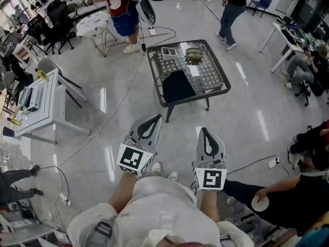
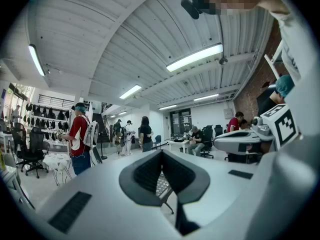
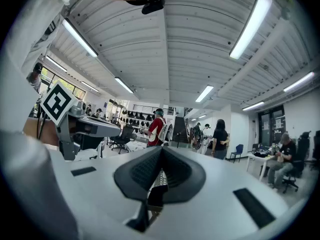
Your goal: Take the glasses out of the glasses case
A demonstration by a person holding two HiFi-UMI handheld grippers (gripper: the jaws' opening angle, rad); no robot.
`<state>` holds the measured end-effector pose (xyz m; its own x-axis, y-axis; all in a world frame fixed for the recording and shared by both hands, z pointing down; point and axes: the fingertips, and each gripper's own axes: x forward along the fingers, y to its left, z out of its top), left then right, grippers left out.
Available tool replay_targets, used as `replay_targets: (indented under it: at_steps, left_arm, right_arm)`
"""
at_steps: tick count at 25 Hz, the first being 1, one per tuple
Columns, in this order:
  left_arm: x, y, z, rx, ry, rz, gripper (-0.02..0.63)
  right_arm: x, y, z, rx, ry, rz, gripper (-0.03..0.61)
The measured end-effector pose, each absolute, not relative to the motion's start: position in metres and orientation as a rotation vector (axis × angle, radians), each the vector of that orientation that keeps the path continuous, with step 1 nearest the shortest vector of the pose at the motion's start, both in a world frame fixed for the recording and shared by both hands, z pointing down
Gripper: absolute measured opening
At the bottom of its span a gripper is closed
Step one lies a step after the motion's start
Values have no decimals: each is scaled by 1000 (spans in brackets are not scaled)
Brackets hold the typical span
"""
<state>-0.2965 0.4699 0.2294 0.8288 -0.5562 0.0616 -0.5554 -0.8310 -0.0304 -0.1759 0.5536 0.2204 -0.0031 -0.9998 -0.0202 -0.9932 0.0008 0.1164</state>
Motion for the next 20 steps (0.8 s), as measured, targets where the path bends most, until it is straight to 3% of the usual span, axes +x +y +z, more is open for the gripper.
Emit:
replay_targets:
  at_steps: [10, 20]
  left_arm:
    - [-287, 493, 238, -2988, 929, -127, 12]
    - [-266, 437, 249, -2994, 883, -126, 12]
  right_arm:
    - [-162, 560, 231, 2125, -2183, -197, 5]
    - [-139, 509, 248, 2162, -2117, -140, 5]
